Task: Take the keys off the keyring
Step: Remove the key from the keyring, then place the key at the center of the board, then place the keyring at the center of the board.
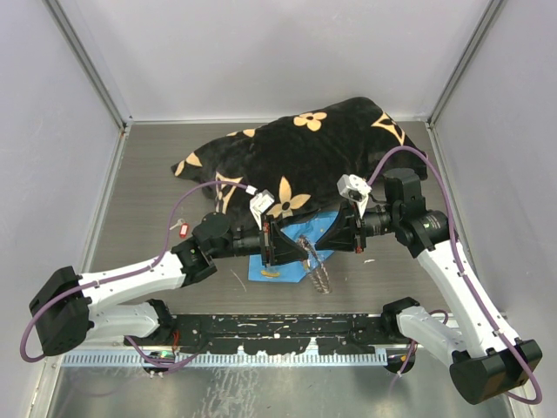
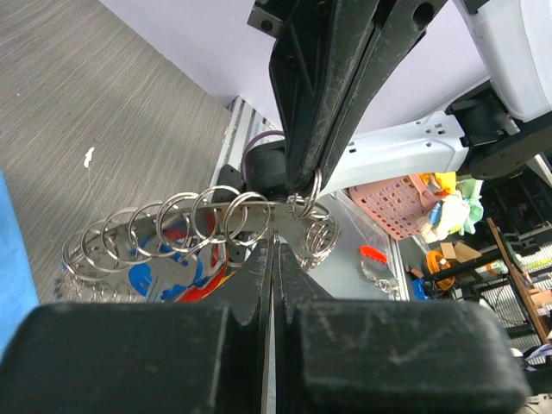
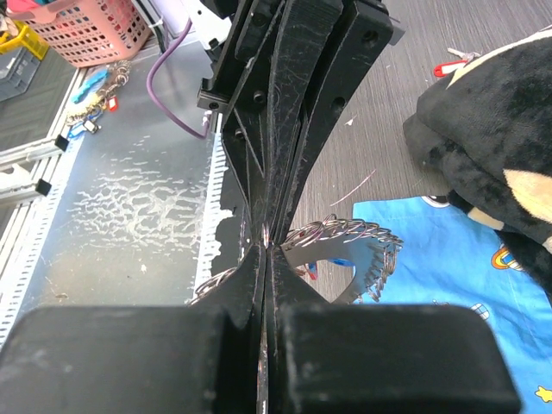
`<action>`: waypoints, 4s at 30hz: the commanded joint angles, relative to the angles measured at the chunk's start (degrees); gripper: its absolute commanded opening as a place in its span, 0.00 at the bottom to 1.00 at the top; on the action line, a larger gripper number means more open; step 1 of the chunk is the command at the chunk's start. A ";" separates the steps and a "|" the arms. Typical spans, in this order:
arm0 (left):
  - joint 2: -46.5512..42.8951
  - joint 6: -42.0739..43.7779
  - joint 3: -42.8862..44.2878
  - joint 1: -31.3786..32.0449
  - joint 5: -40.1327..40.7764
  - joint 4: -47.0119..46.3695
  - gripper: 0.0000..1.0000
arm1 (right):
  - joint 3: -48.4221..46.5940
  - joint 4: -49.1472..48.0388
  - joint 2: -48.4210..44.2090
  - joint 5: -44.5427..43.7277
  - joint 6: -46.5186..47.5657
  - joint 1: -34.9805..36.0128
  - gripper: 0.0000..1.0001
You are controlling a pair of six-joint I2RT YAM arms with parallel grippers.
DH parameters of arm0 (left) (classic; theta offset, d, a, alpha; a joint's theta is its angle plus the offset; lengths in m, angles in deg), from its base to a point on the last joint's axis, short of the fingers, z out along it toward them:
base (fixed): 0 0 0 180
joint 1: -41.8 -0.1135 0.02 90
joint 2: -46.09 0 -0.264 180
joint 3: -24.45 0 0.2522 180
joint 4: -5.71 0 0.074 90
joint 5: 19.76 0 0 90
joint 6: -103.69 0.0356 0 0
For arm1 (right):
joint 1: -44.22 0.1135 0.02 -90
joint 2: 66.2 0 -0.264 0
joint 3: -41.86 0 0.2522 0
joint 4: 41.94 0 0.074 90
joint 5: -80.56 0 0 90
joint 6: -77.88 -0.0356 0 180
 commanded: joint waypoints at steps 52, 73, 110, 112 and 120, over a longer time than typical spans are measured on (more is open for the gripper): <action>-21.77 -1.89 -2.93 -65.84 8.08 49.35 0.70 | 2.05 -1.60 -4.85 -17.18 2.78 -0.46 0.01; -28.39 2.90 15.28 -65.76 3.78 65.85 0.95 | -16.08 -16.30 28.13 -31.51 -3.48 34.95 0.01; -27.67 5.12 27.24 -48.10 1.77 65.98 0.98 | -17.68 -23.22 12.60 -23.19 -11.36 -0.75 1.00; -24.17 8.16 33.03 -41.28 7.22 69.62 0.98 | -21.06 -19.85 10.74 -29.98 -11.80 -1.33 1.00; -17.44 14.41 49.53 -29.61 12.04 71.07 0.98 | -42.05 -7.54 10.61 -35.36 -13.67 -1.78 1.00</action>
